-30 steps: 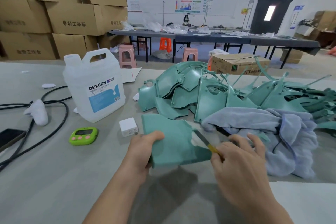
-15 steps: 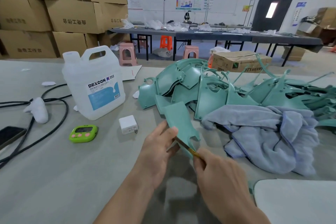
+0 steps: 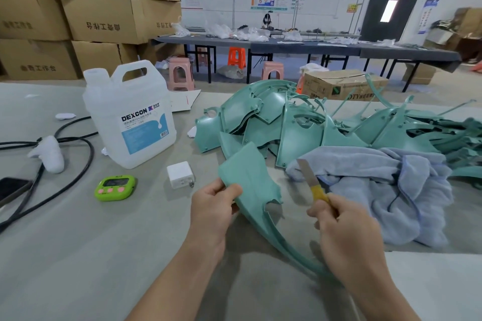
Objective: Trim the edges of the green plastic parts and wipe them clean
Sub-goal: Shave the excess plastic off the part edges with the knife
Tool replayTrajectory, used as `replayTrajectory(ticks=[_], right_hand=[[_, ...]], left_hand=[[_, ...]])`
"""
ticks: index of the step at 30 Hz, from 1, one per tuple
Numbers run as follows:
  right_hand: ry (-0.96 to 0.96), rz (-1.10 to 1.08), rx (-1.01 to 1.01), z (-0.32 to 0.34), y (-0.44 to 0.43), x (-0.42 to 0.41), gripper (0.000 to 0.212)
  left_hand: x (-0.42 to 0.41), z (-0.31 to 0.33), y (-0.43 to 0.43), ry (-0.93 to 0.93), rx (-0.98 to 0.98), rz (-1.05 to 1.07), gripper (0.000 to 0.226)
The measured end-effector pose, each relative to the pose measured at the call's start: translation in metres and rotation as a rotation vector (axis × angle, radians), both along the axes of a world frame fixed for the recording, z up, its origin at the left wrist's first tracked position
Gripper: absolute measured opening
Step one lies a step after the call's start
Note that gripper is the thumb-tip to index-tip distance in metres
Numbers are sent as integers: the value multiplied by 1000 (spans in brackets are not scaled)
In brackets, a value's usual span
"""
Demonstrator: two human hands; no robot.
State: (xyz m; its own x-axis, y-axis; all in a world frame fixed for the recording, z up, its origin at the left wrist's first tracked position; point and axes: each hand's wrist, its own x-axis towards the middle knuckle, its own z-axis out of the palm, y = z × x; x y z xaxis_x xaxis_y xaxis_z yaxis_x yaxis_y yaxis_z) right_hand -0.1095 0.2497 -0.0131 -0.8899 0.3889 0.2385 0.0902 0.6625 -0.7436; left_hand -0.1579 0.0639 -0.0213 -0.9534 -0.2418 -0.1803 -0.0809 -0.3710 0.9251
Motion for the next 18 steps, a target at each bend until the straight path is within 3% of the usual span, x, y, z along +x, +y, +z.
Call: replayTrajectory(ticks=[5,9,13,16,18], right_hand=[[77,-94,-173,6,19,-8,31],[51,-88,-262,4,20,-9,30],[30,-56,-285,-1,15,-9,30],[57,-34,-321,-3,13,-11,31],[106,-29,-379,-4,14,-11,28]], left_hand=[[-3,22,-20,160,387,224,23],[-1,48,-49,402,307,364,31],[6,70,-66,700,-19,478,38],[12,63,-57,871,-475,423,58],[14,46,-40,985,-792,299,52]])
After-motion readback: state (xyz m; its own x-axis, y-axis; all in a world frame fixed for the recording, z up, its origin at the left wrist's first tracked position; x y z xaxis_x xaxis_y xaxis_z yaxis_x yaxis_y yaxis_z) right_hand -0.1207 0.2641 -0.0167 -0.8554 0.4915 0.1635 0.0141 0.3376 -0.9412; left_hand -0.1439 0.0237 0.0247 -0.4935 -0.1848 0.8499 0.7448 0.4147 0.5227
